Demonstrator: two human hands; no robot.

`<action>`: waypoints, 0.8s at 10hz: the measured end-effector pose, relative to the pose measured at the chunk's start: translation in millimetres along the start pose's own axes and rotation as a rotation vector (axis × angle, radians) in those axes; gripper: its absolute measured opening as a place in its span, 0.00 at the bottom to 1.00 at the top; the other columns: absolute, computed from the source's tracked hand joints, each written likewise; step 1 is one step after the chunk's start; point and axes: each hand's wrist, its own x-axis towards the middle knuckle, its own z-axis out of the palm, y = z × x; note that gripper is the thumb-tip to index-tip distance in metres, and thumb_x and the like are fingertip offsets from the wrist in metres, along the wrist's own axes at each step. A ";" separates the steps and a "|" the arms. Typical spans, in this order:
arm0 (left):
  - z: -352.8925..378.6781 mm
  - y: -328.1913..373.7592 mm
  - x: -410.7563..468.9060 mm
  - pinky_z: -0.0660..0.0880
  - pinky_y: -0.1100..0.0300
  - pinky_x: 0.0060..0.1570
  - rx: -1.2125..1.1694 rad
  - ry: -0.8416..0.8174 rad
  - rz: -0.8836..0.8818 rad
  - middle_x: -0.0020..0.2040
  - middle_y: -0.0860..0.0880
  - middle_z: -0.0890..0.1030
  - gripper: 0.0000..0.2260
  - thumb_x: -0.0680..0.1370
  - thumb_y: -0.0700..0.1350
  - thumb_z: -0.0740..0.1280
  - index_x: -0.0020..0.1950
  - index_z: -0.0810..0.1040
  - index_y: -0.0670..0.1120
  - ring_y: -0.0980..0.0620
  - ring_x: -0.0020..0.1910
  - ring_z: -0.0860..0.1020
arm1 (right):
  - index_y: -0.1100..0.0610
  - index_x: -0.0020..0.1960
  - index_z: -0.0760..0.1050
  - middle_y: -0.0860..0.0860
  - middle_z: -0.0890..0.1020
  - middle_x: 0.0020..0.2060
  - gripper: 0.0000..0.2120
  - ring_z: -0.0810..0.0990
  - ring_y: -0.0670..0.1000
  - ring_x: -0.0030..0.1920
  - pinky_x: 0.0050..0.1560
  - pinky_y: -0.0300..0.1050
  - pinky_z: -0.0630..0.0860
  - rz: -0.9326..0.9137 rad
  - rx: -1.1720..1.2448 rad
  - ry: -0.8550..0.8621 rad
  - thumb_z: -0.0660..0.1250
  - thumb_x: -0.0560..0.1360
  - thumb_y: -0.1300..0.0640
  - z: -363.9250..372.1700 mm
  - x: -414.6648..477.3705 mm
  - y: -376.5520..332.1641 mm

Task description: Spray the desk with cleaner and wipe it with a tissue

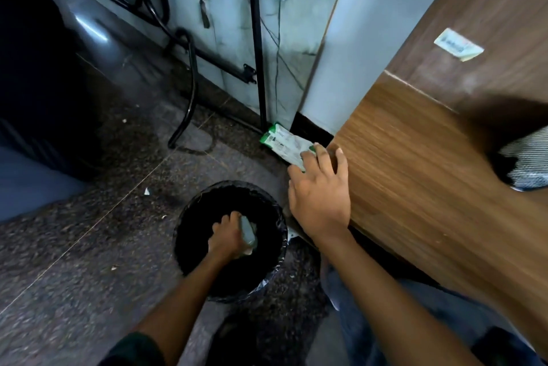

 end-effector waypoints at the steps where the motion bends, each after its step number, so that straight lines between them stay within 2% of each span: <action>1: 40.6 -2.6 19.3 0.72 0.47 0.59 0.112 -0.053 -0.015 0.65 0.43 0.67 0.38 0.65 0.47 0.75 0.68 0.58 0.45 0.39 0.63 0.68 | 0.55 0.44 0.76 0.57 0.79 0.56 0.06 0.71 0.61 0.66 0.69 0.66 0.60 -0.010 0.001 0.003 0.70 0.68 0.56 1.8 -0.5 0.4; 2: 72.3 -3.3 31.9 0.74 0.50 0.54 0.172 -0.013 -0.062 0.70 0.41 0.62 0.30 0.74 0.41 0.64 0.72 0.53 0.44 0.39 0.66 0.65 | 0.55 0.45 0.76 0.57 0.78 0.57 0.09 0.71 0.61 0.66 0.69 0.67 0.60 -0.011 -0.001 -0.004 0.72 0.67 0.55 2.7 0.7 0.1; 3: 88.7 -5.6 39.1 0.73 0.50 0.57 0.193 -0.039 -0.066 0.71 0.41 0.58 0.27 0.77 0.37 0.57 0.74 0.51 0.47 0.39 0.67 0.62 | 0.55 0.45 0.76 0.57 0.78 0.58 0.10 0.71 0.61 0.66 0.68 0.67 0.59 -0.004 -0.007 -0.009 0.72 0.66 0.55 1.9 0.3 -0.7; 4: 95.2 -11.6 45.3 0.71 0.48 0.59 0.173 -0.110 -0.059 0.72 0.39 0.57 0.26 0.77 0.35 0.54 0.74 0.52 0.48 0.38 0.67 0.64 | 0.55 0.45 0.76 0.57 0.78 0.59 0.09 0.71 0.61 0.66 0.69 0.67 0.59 -0.005 -0.014 -0.001 0.73 0.66 0.55 1.7 0.2 -1.1; 6: 92.2 -13.8 48.1 0.71 0.46 0.59 0.121 -0.095 -0.057 0.73 0.43 0.59 0.27 0.76 0.34 0.54 0.74 0.55 0.49 0.39 0.69 0.61 | 0.54 0.46 0.77 0.58 0.78 0.60 0.10 0.71 0.61 0.66 0.68 0.67 0.59 0.002 -0.020 0.000 0.73 0.66 0.56 0.7 0.1 -1.4; 7: 85.1 -12.5 44.0 0.71 0.46 0.58 0.138 -0.062 -0.049 0.71 0.44 0.62 0.24 0.77 0.37 0.54 0.73 0.57 0.48 0.40 0.69 0.62 | 0.54 0.45 0.76 0.58 0.78 0.60 0.12 0.71 0.62 0.66 0.68 0.67 0.59 -0.015 -0.024 0.019 0.74 0.65 0.55 2.0 0.4 -1.0; 8: 75.0 -5.1 39.6 0.71 0.49 0.58 0.137 0.009 -0.013 0.67 0.44 0.69 0.19 0.77 0.43 0.57 0.68 0.64 0.47 0.42 0.66 0.66 | 0.54 0.44 0.76 0.58 0.78 0.59 0.13 0.72 0.62 0.65 0.68 0.67 0.59 0.010 -0.027 -0.006 0.76 0.63 0.55 -1.5 -0.7 -1.3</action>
